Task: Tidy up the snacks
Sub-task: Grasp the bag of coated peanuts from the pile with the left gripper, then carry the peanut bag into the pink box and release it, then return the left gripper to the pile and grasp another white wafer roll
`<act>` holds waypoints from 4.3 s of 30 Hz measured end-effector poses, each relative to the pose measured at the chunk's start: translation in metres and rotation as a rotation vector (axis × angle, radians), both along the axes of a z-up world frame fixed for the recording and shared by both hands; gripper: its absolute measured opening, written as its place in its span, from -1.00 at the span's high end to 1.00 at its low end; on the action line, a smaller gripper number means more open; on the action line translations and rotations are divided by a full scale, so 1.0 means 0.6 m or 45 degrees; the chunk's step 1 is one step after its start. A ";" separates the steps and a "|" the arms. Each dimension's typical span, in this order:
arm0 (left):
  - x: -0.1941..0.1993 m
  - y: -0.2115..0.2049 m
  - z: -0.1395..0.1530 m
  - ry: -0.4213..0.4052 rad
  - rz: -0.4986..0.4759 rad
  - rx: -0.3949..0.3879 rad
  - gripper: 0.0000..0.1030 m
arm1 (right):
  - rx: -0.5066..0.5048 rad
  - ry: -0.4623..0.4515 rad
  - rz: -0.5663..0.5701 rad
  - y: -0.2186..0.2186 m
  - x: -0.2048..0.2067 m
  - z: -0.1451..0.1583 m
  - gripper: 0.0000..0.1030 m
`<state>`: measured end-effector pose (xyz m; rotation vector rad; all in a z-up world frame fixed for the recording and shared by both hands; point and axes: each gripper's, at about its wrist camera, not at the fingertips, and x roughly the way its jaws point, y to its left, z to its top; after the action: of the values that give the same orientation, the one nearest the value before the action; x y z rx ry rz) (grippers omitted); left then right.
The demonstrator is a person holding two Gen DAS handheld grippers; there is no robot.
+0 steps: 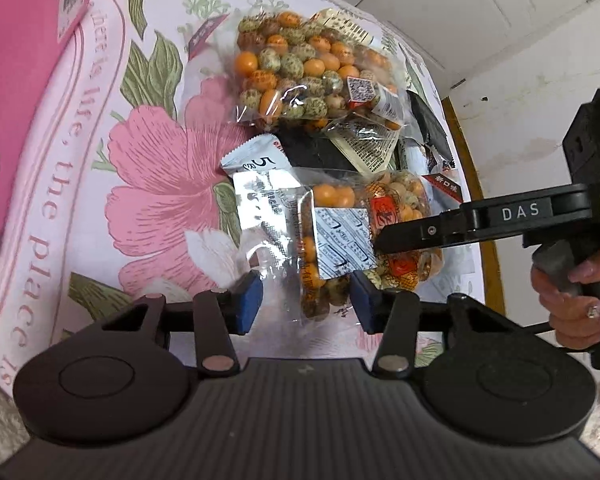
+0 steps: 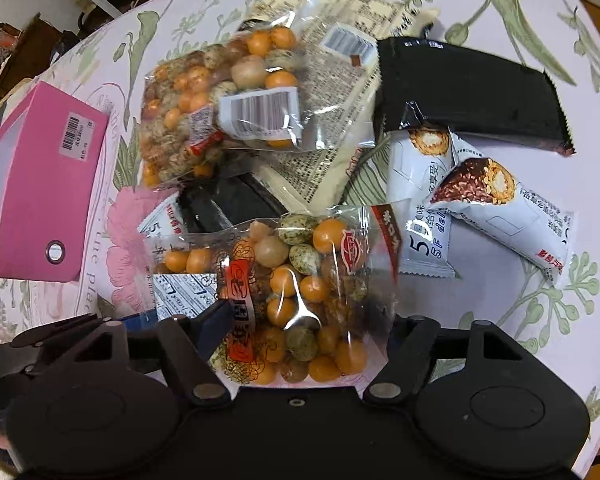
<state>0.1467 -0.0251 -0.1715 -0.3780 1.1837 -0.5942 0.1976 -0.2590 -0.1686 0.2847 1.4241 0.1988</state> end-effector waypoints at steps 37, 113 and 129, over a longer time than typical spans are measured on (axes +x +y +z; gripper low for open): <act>-0.087 0.106 0.122 -0.073 0.055 0.051 0.13 | -0.058 -0.136 0.107 0.133 -0.086 0.146 -0.13; -0.017 0.047 0.196 -0.285 0.041 0.347 -0.06 | -0.050 -0.563 0.101 -0.002 -0.059 0.227 -0.34; 0.001 -0.073 0.041 -0.366 0.226 0.404 -0.30 | -0.474 -0.501 0.438 -0.078 -0.045 0.059 -0.01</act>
<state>0.1470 -0.0687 -0.1468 -0.1195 0.9363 -0.2878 0.1705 -0.3059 -0.1333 -0.2963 1.0815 0.2495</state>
